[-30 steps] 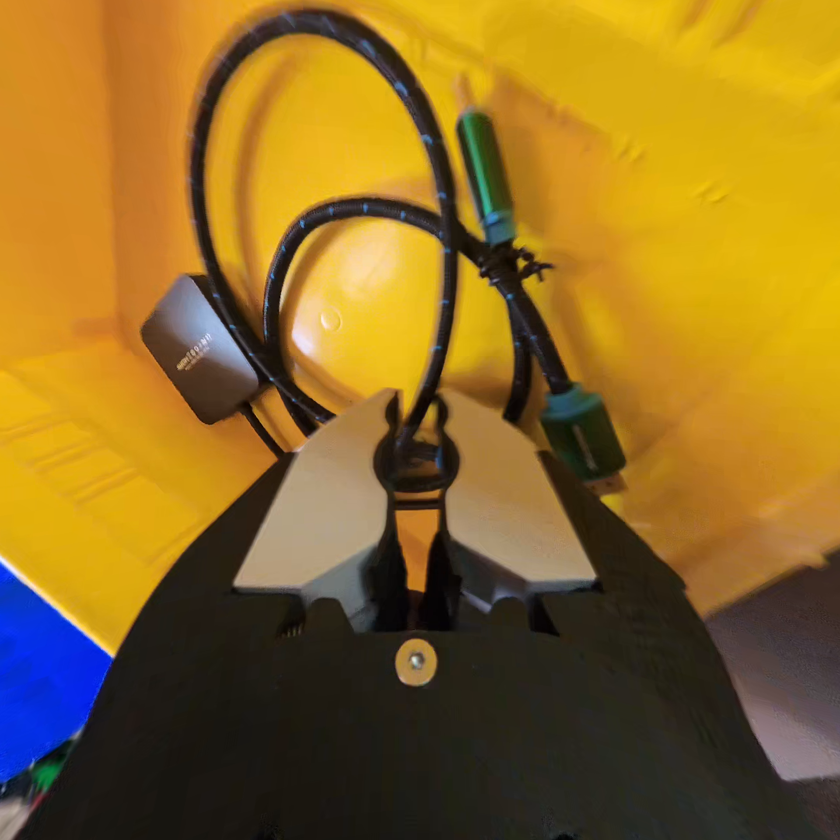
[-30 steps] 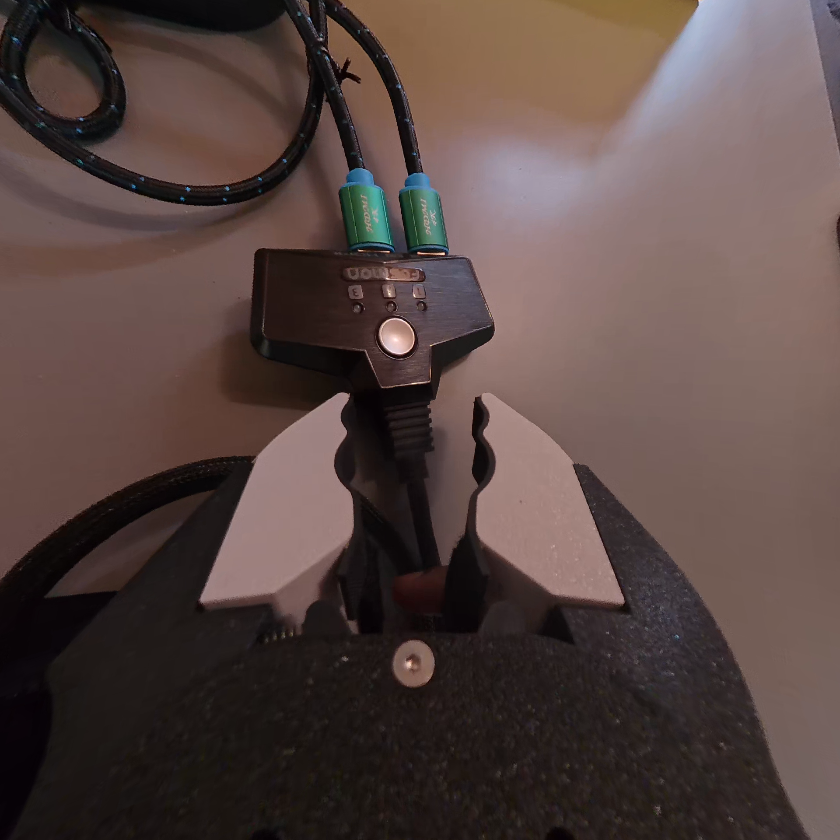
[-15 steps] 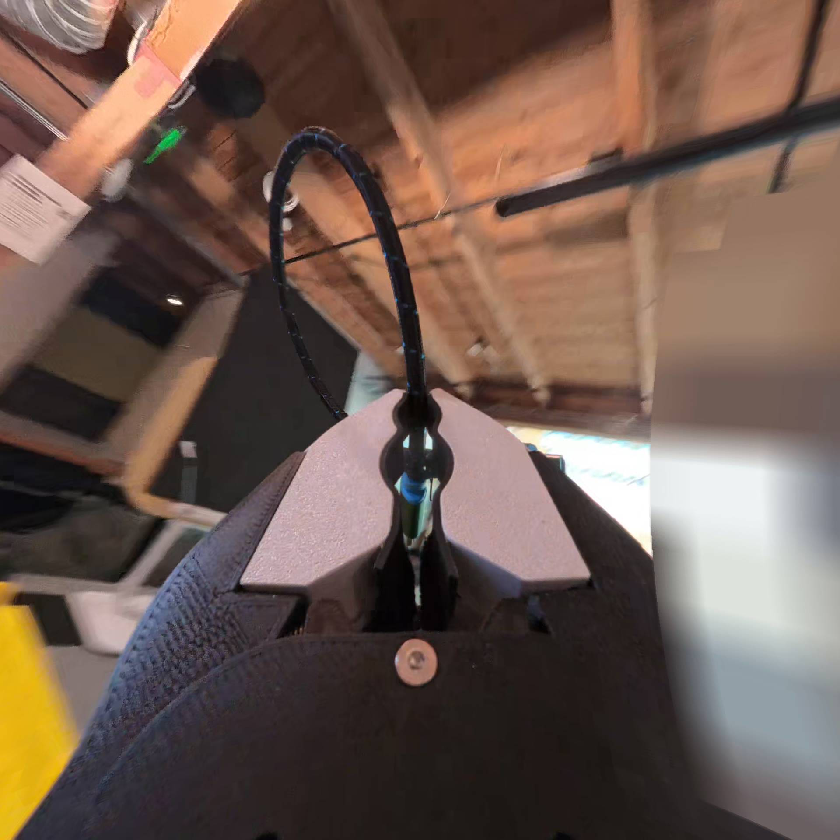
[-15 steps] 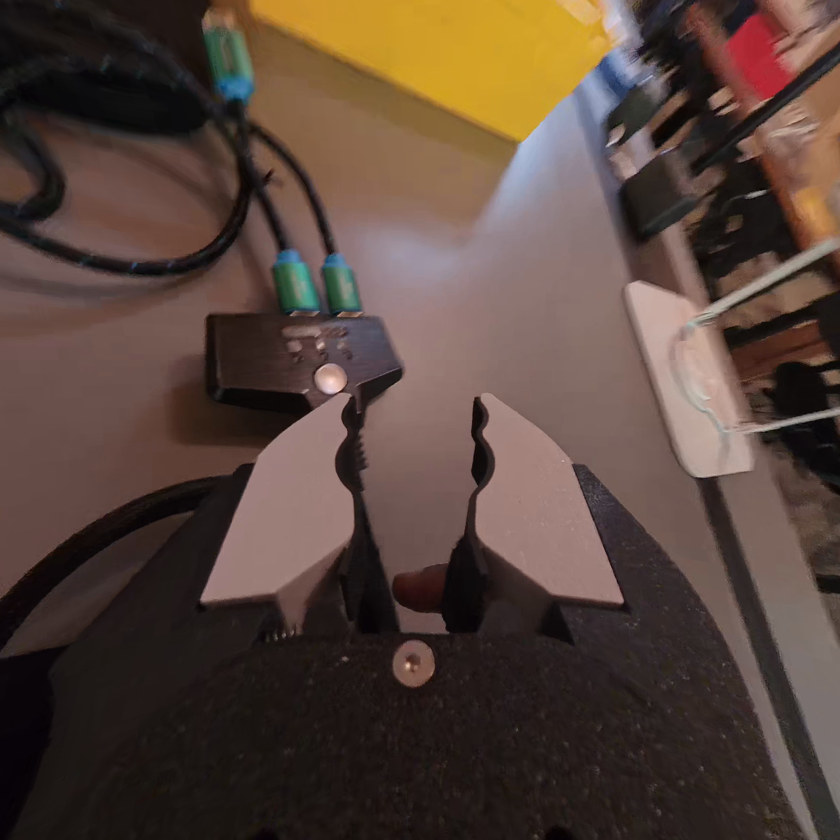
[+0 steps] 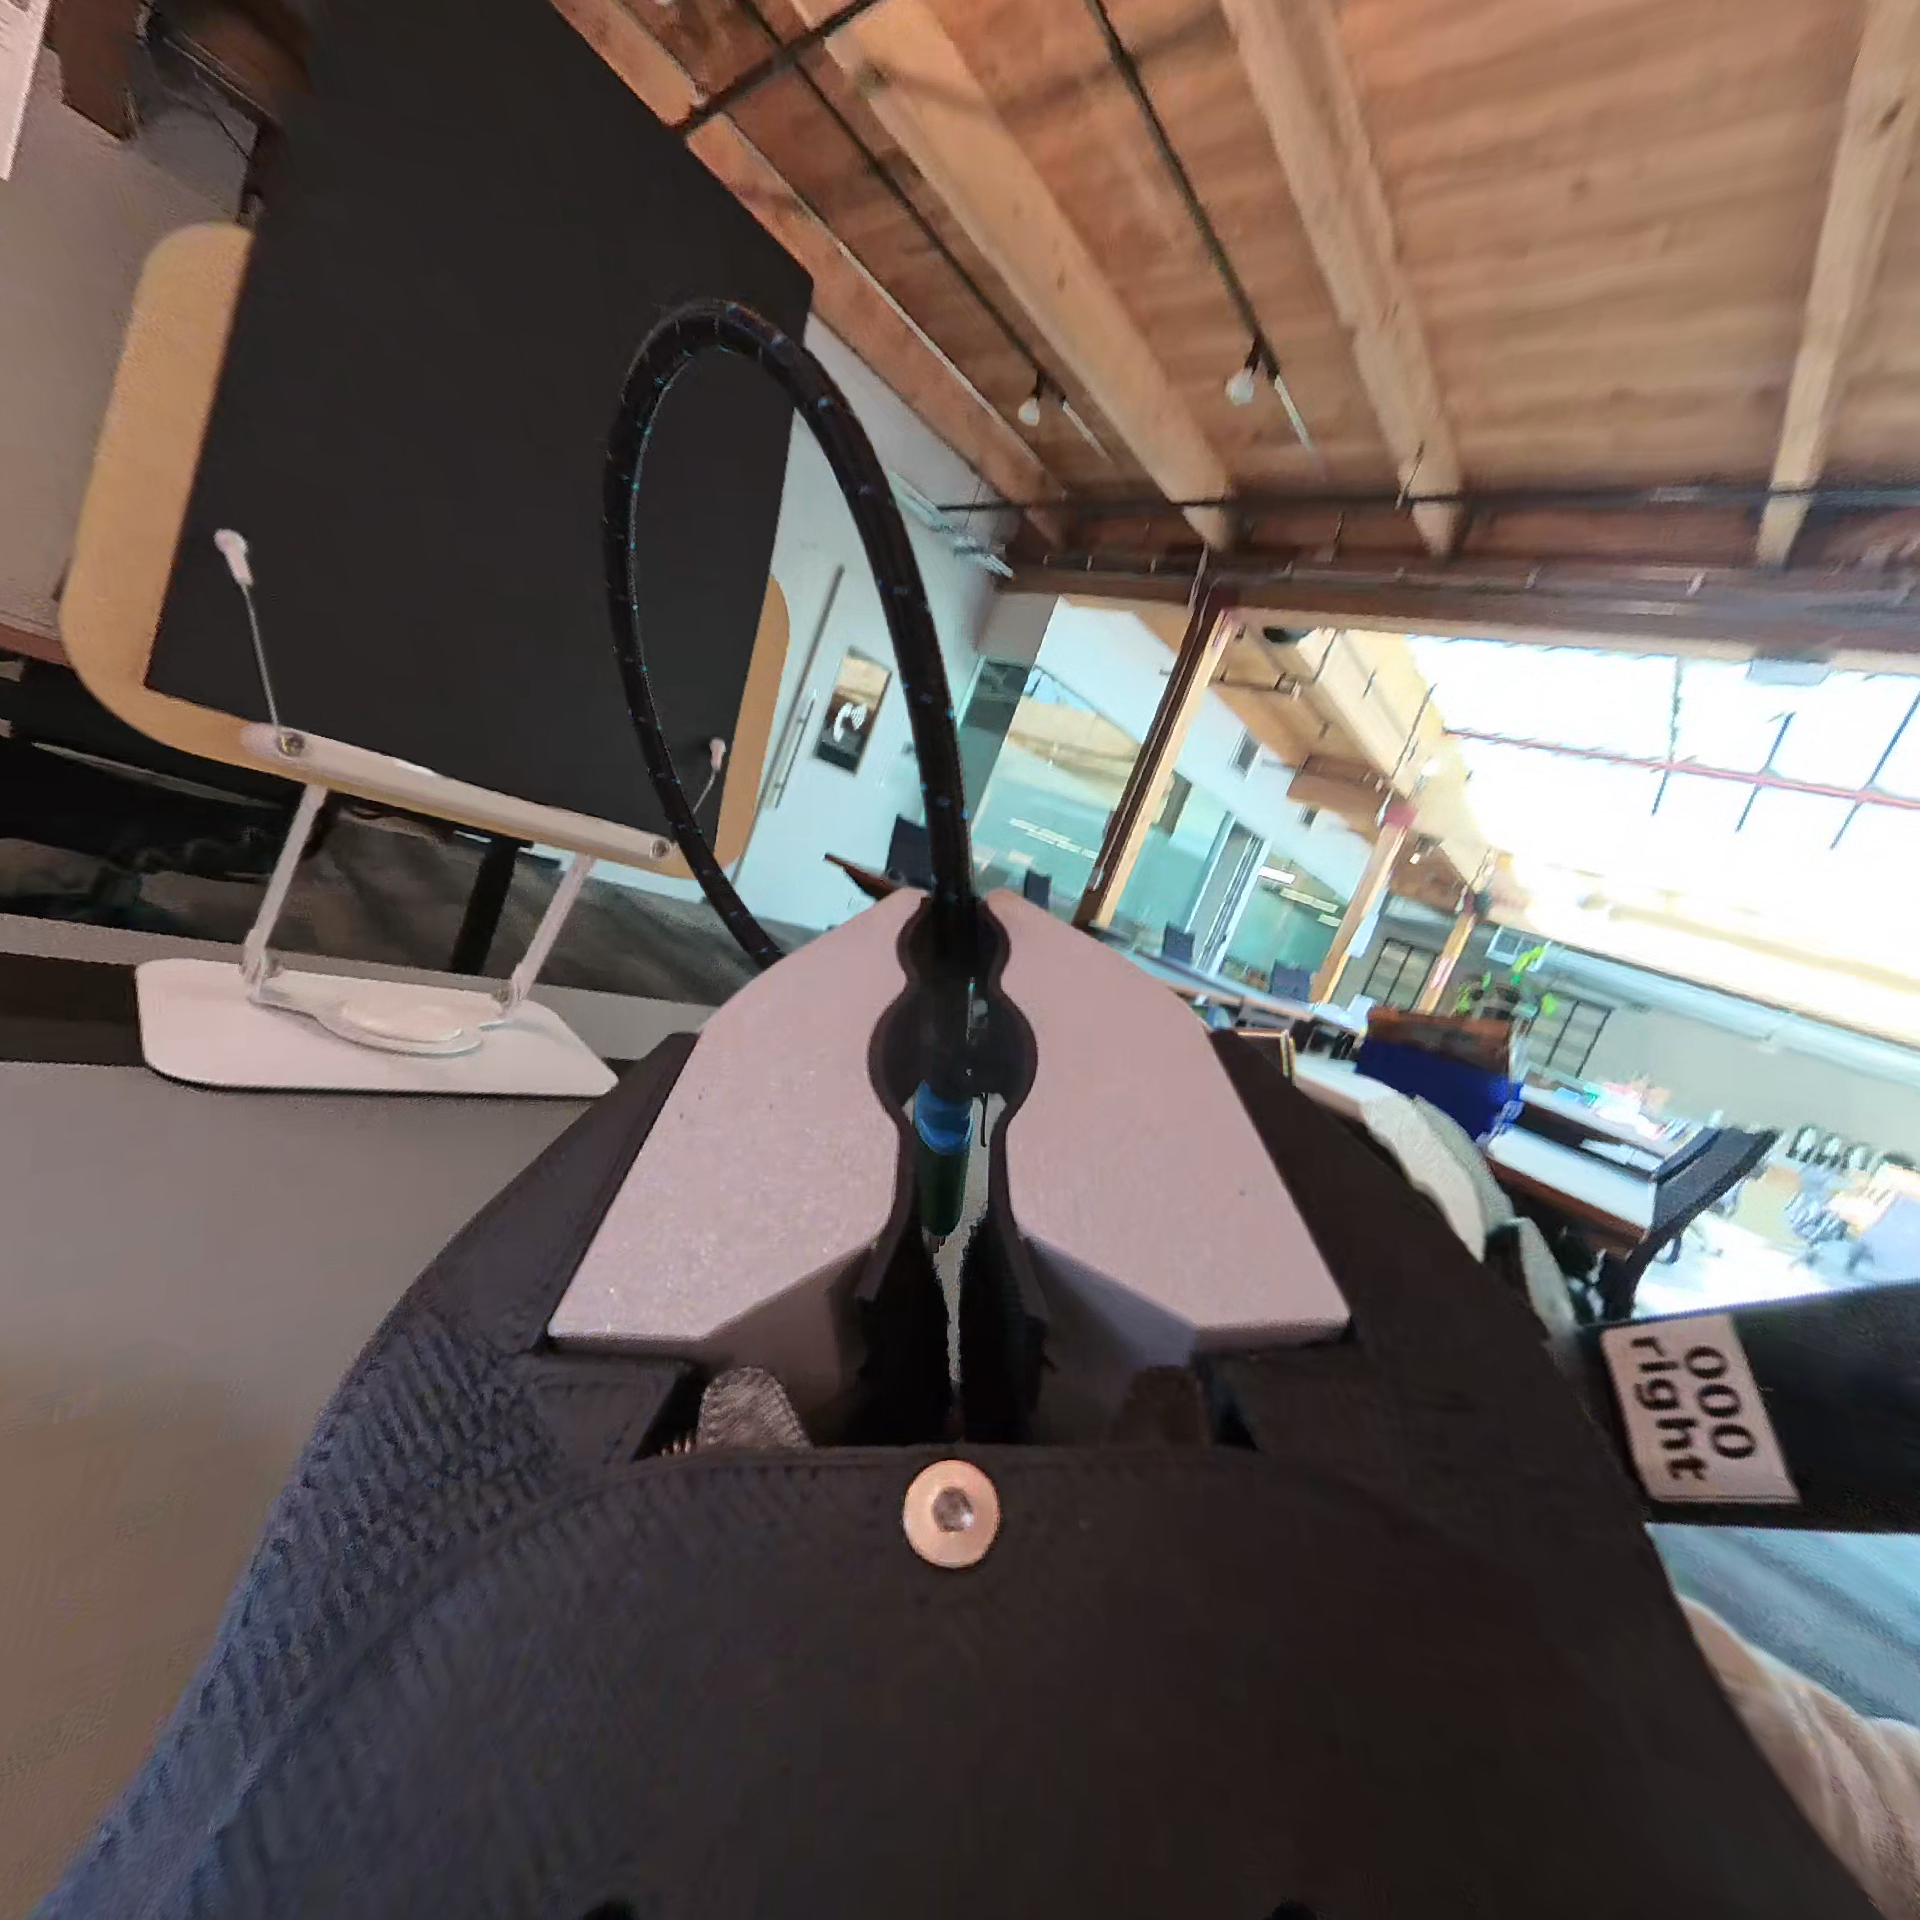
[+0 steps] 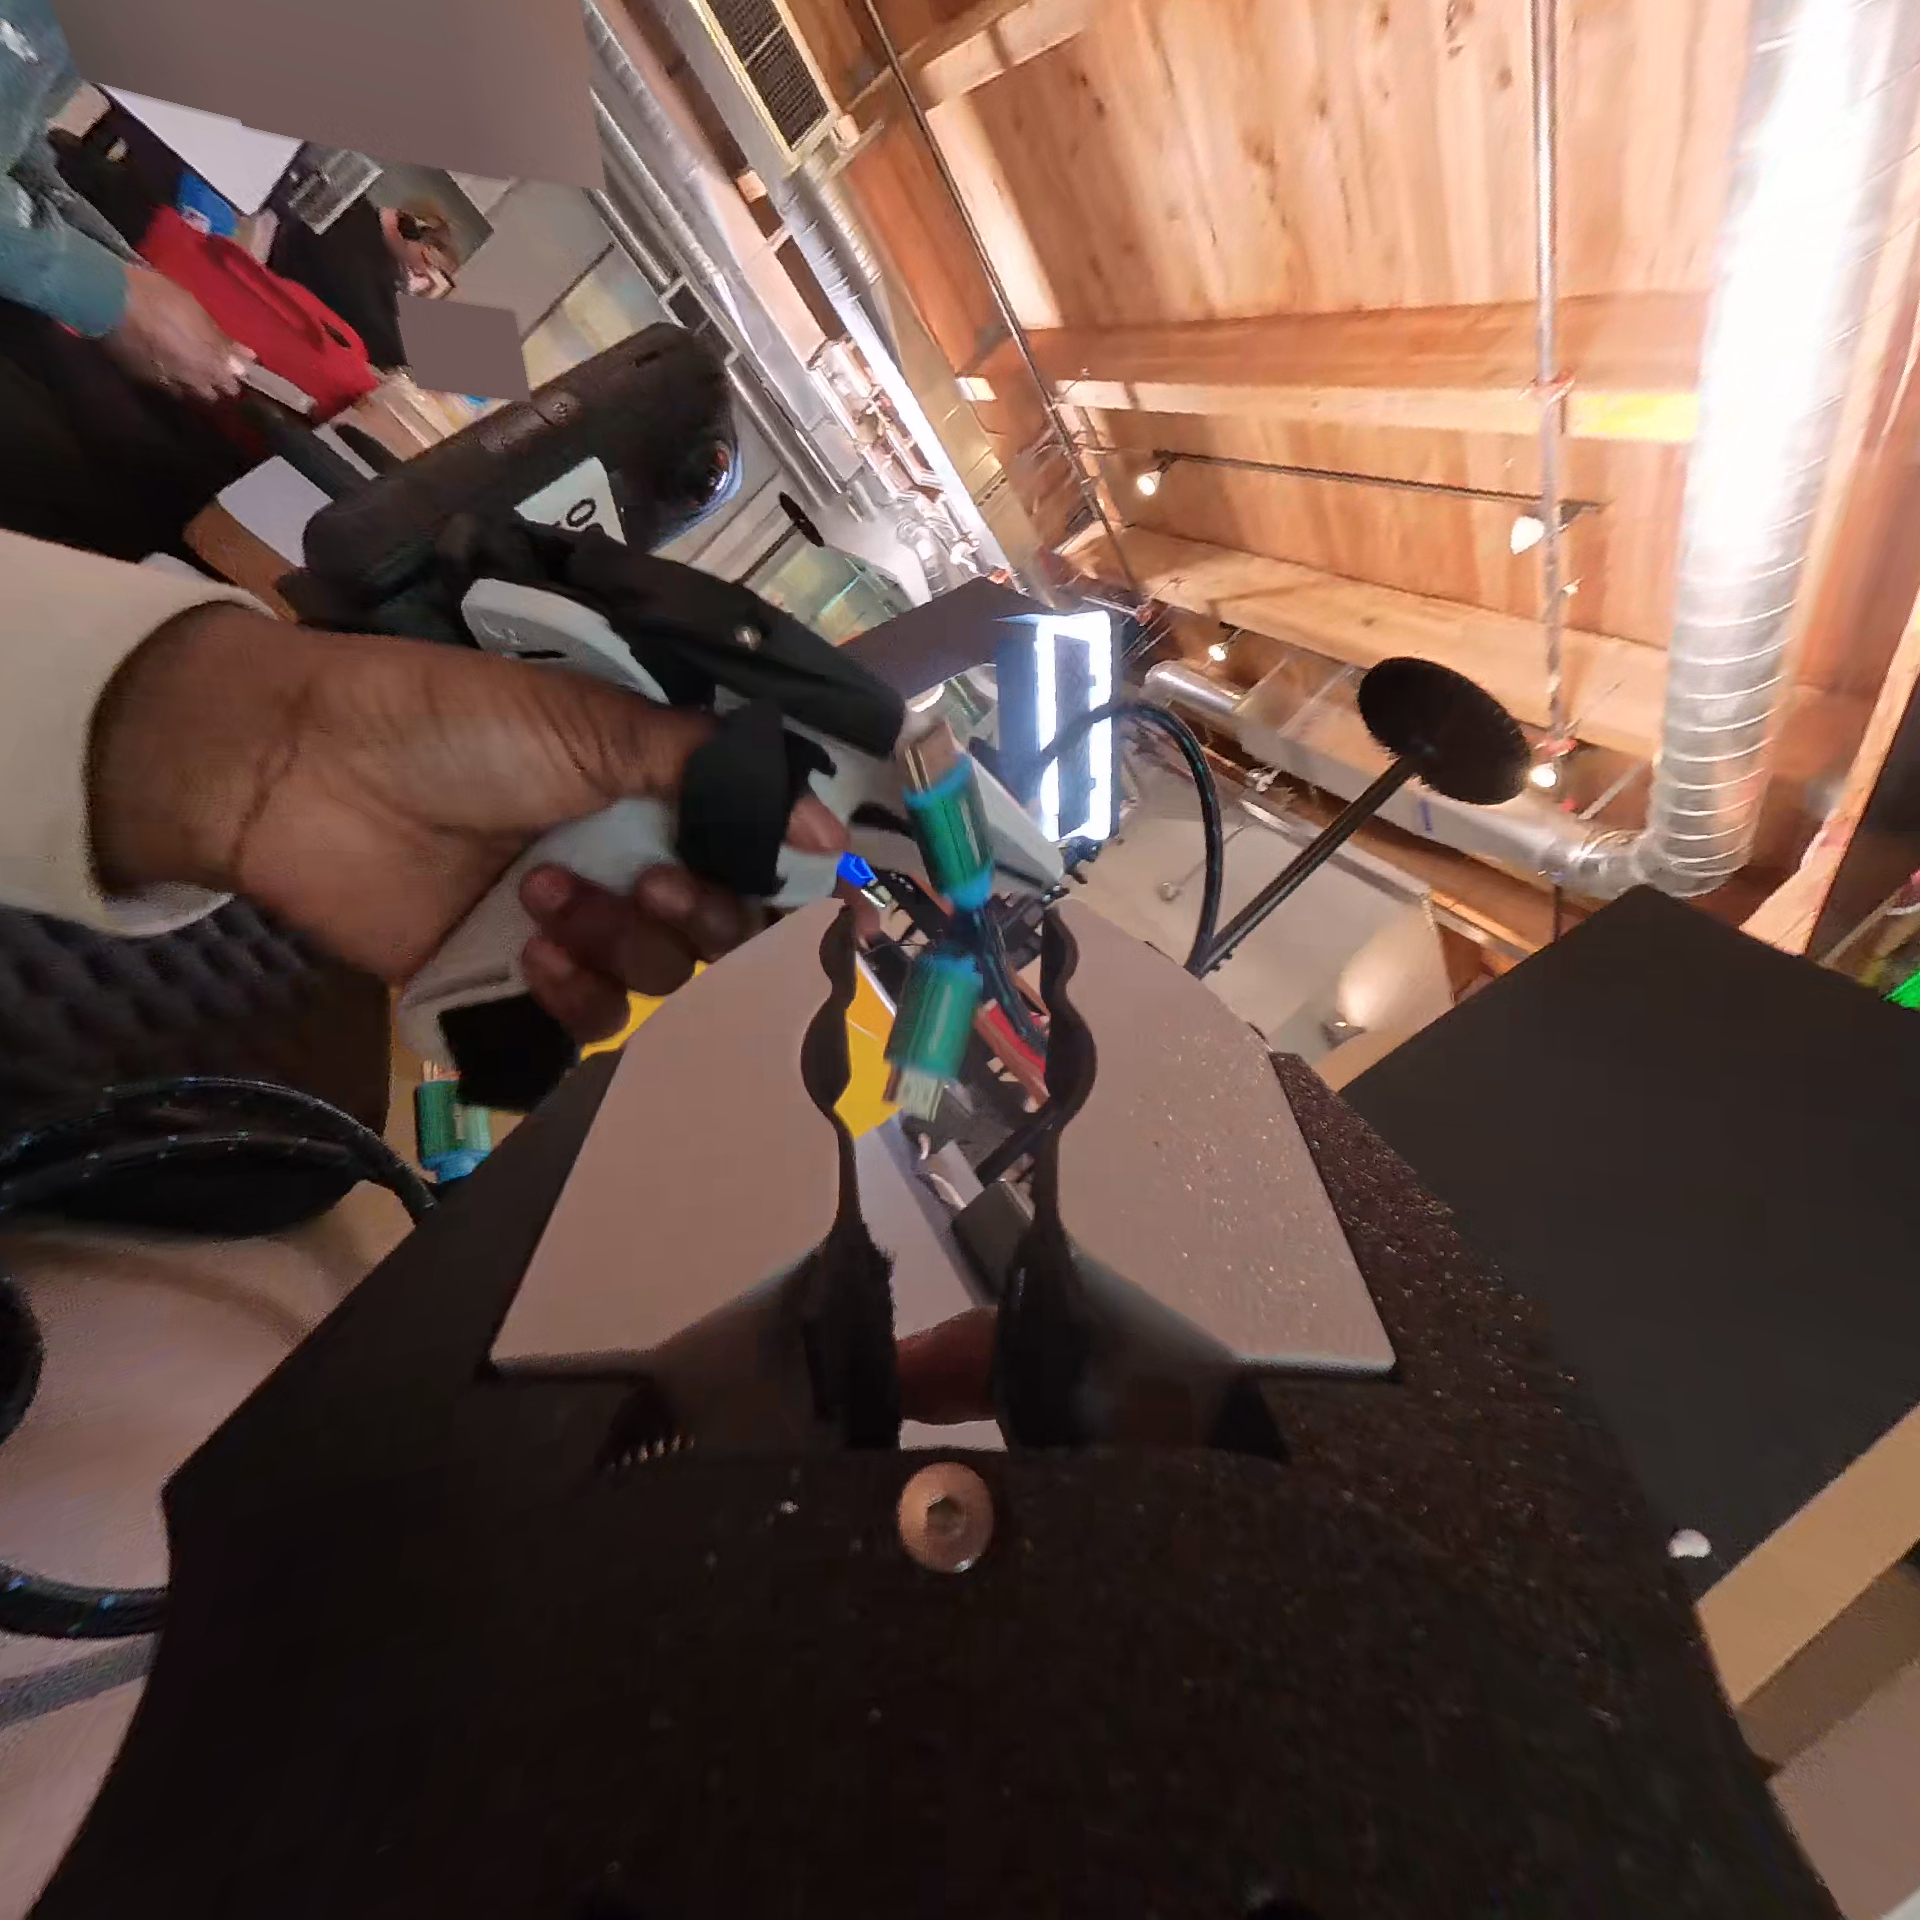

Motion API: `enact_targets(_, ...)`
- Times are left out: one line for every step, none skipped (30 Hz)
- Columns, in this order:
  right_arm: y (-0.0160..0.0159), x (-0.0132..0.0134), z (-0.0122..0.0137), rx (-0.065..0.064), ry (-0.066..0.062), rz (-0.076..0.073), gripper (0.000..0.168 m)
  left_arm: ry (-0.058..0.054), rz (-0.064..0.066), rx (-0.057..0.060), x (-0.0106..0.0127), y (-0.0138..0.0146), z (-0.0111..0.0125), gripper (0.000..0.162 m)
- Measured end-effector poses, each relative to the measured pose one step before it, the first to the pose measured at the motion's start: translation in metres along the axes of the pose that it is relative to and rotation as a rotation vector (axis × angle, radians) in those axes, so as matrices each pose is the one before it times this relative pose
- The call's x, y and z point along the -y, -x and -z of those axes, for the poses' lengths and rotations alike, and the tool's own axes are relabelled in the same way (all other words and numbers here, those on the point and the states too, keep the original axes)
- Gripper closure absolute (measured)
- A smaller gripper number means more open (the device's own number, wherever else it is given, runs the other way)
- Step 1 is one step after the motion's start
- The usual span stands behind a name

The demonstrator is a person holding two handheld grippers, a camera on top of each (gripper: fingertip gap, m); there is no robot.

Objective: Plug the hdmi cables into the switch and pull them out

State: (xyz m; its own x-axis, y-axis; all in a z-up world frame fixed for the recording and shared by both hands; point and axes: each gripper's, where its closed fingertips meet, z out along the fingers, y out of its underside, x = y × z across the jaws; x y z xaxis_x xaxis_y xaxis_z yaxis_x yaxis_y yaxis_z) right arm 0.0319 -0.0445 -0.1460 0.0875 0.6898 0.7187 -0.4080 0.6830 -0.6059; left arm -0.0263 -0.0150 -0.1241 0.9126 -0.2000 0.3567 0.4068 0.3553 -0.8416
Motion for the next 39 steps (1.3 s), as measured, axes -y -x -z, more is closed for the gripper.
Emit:
enact_targets(0.00199, -0.00024, -0.00221, -0.0097, 0.01, 0.038, 0.133, 0.0162, -0.0126, -0.0001, -0.00672, -0.00431, -0.00288, 0.156)
enact_targets(-0.0006, -0.00255, -0.0015, -0.0266, 0.0256, 0.0543, 0.132, 0.013, 0.0044, -0.0112, -0.00606, -0.00505, -0.00236, 0.156)
enact_targets(-0.00053, -0.00275, -0.00082, -0.023, 0.0253, 0.054, 0.133, 0.0133, 0.0187, -0.0168, -0.00609, -0.00512, -0.00192, 0.156)
enact_targets(0.00164, -0.00036, -0.00005, -0.0069, 0.0078, 0.0435, 0.135, 0.0147, 0.0227, -0.0113, -0.00603, -0.00349, -0.00162, 0.156)
enact_targets(0.00062, -0.00091, 0.00038, -0.0104, 0.0099, 0.0347, 0.137, 0.0082, 0.0251, -0.0065, -0.00411, -0.00198, -0.00095, 0.156)
enact_targets(-0.00097, -0.00229, -0.00023, -0.0183, 0.0169, 0.0259, 0.139, 0.0057, 0.0149, -0.0055, -0.00297, -0.0012, -0.00047, 0.156)
enact_targets(-0.00221, -0.00161, -0.00043, -0.0194, 0.0144, 0.0104, 0.143, 0.0112, -0.0032, 0.0045, -0.00357, 0.00016, -0.00038, 0.156)
enact_targets(-0.001, -0.00029, -0.00016, -0.0015, 0.0058, -0.0039, 0.151, 0.0085, -0.0157, 0.0084, -0.00316, 0.00072, -0.0004, 0.156)
enact_targets(0.00015, 0.00004, 0.00078, 0.0114, 0.0016, -0.0129, 0.153, -0.0084, -0.0091, 0.0017, -0.00035, -0.00033, 0.00034, 0.156)
enact_targets(-0.00205, 0.00256, 0.00207, -0.0007, -0.0133, -0.025, 0.154, -0.0059, -0.0113, -0.0027, -0.00004, -0.00104, 0.00038, 0.156)
enact_targets(-0.00242, 0.00592, 0.00278, 0.0044, -0.0327, -0.0402, 0.154, 0.001, -0.0391, 0.0146, 0.00035, 0.00088, 0.00048, 0.156)
enact_targets(-0.00434, 0.00799, 0.00287, -0.0029, -0.0454, -0.0687, 0.154, -0.0008, -0.0874, 0.0594, 0.00113, 0.00691, 0.0008, 0.156)
enact_targets(-0.00486, 0.01053, 0.0024, 0.0011, -0.0583, -0.1024, 0.154, -0.0007, -0.1391, 0.0787, 0.00094, 0.01053, 0.00076, 0.156)
enact_targets(-0.00402, 0.01051, 0.00152, 0.0091, -0.0588, -0.1119, 0.154, 0.0018, -0.157, 0.0676, -0.00077, 0.01, 0.0003, 0.156)
enact_targets(-0.00502, 0.00533, 0.0008, -0.0046, -0.0307, -0.0862, 0.155, 0.0061, -0.1056, 0.0359, -0.00203, 0.00563, -0.00012, 0.156)
enact_targets(-0.00463, 0.00096, 0.0013, -0.0041, -0.0133, -0.0509, 0.154, 0.0129, -0.0269, -0.0004, -0.00173, 0.00113, -0.00008, 0.156)
enact_targets(-0.00605, -0.00144, 0.00237, -0.0083, -0.0102, -0.0433, 0.154, 0.0187, 0.0147, -0.0159, -0.0014, -0.00009, -0.00026, 0.156)
enact_targets(-0.00724, -0.00246, 0.00272, -0.0065, -0.0088, -0.067, 0.154, 0.027, 0.0025, -0.0101, -0.00255, 0.00158, -0.00082, 0.156)
enact_targets(-0.00939, -0.00154, 0.00318, -0.0102, -0.0119, -0.0863, 0.154, 0.028, -0.0216, 0.011, -0.00253, 0.0057, -0.00063, 0.156)
enact_targets(-0.01176, 0.00184, 0.00392, -0.0182, -0.0285, -0.0969, 0.154, 0.0186, -0.0422, 0.0173, -0.00096, 0.00786, -0.0001, 0.156)
enact_targets(-0.01162, 0.00295, 0.00395, -0.0148, -0.028, -0.1009, 0.154, 0.0176, -0.048, 0.0146, -0.00026, 0.00853, 0.0002, 0.156)
enact_targets(-0.00959, 0.00144, 0.00316, -0.0087, -0.018, -0.0865, 0.154, 0.0191, -0.0313, -0.0054, 0.00014, 0.00537, 0.00022, 0.156)
enact_targets(-0.00811, -0.00078, 0.0025, -0.0114, -0.0084, -0.0735, 0.155, 0.0294, -0.0041, -0.0288, -0.00088, 0.00148, -0.00018, 0.155)
enact_targets(-0.0059, -0.00112, 0.00162, -0.0053, -0.013, -0.066, 0.155, 0.026, 0.0153, -0.0209, -0.00147, 0.00142, -0.00035, 0.156)
enact_targets(-0.00385, -0.00313, 0.00043, 0.0074, -0.0011, -0.0692, 0.155, 0.0271, 0.0007, -0.0175, -0.00324, 0.0011, -0.00055, 0.155)
enact_targets(-0.00414, -0.00644, -0.0008, 0.0043, 0.022, -0.0671, 0.155, 0.0424, -0.0156, -0.0223, -0.00687, -0.00065, -0.00115, 0.155)
enact_targets(-0.00673, -0.00582, -0.00019, -0.0206, 0.0179, -0.0544, 0.155, 0.0431, -0.0148, -0.0452, -0.00768, -0.00491, -0.0015, 0.155)
enact_targets(-0.00456, -0.00296, 0.00055, -0.0089, 0.0006, -0.0467, 0.156, 0.0254, -0.0059, -0.0665, -0.00534, -0.00919, -0.00091, 0.151)
enact_targets(-0.00449, -0.00128, 0.00109, -0.011, -0.007, -0.0419, 0.156, 0.0176, 0.0008, -0.0485, -0.00344, -0.00761, 0.00013, 0.137)
enact_targets(-0.00559, -0.00053, 0.00154, -0.0221, -0.0088, -0.0273, 0.156, 0.0108, -0.0068, -0.0077, -0.00099, -0.00281, 0.00169, 0.122)
enact_targets(-0.0047, 0.00047, 0.0014, -0.0194, -0.0091, -0.0163, 0.156, -0.0116, -0.025, 0.0297, 0.00283, 0.00164, 0.00346, 0.112)
enact_targets(-0.0052, 0.00034, 0.00127, -0.0252, -0.0045, -0.0077, 0.156, -0.0427, -0.0381, 0.0505, 0.0079, 0.00366, 0.00512, 0.103)
enact_targets(-0.00456, -0.00031, 0.0009, -0.023, 0.0, 0.0009, 0.157, -0.0703, -0.0359, 0.0601, 0.01336, 0.004, 0.00597, 0.099)
enact_targets(-0.00276, -0.00113, 0.0003, -0.0134, 0.0036, 0.0017, 0.157, -0.0906, -0.0308, 0.0444, 0.01825, 0.00064, 0.00594, 0.098)
enact_targets(-0.00204, -0.00171, 0.00001, -0.0105, 0.0034, -0.0028, 0.157, -0.0969, -0.0152, 0.0229, 0.02039, -0.00442, 0.00485, 0.098)
enact_targets(-0.00028, -0.00202, -0.00028, -0.0004, 0.0028, -0.006, 0.157, -0.085, 0.0031, -0.0071, 0.01842, -0.01088, 0.00197, 0.1)
enact_targets(0.00112, -0.00175, -0.00056, 0.0079, 0.0016, -0.0103, 0.157, -0.0426, 0.0153, -0.0468, 0.01056, -0.01772, -0.00222, 0.104)
enact_targets(0.00175, -0.00122, -0.00076, 0.0115, -0.0039, -0.0109, 0.157, 0.0292, 0.0193, -0.0669, -0.00251, -0.01946, -0.00686, 0.107)
enact_targets(0.0017, -0.00125, -0.00079, 0.0084, -0.0027, -0.0107, 0.157, 0.0817, 0.0287, -0.0606, -0.0126, -0.01605, -0.00991, 0.107)
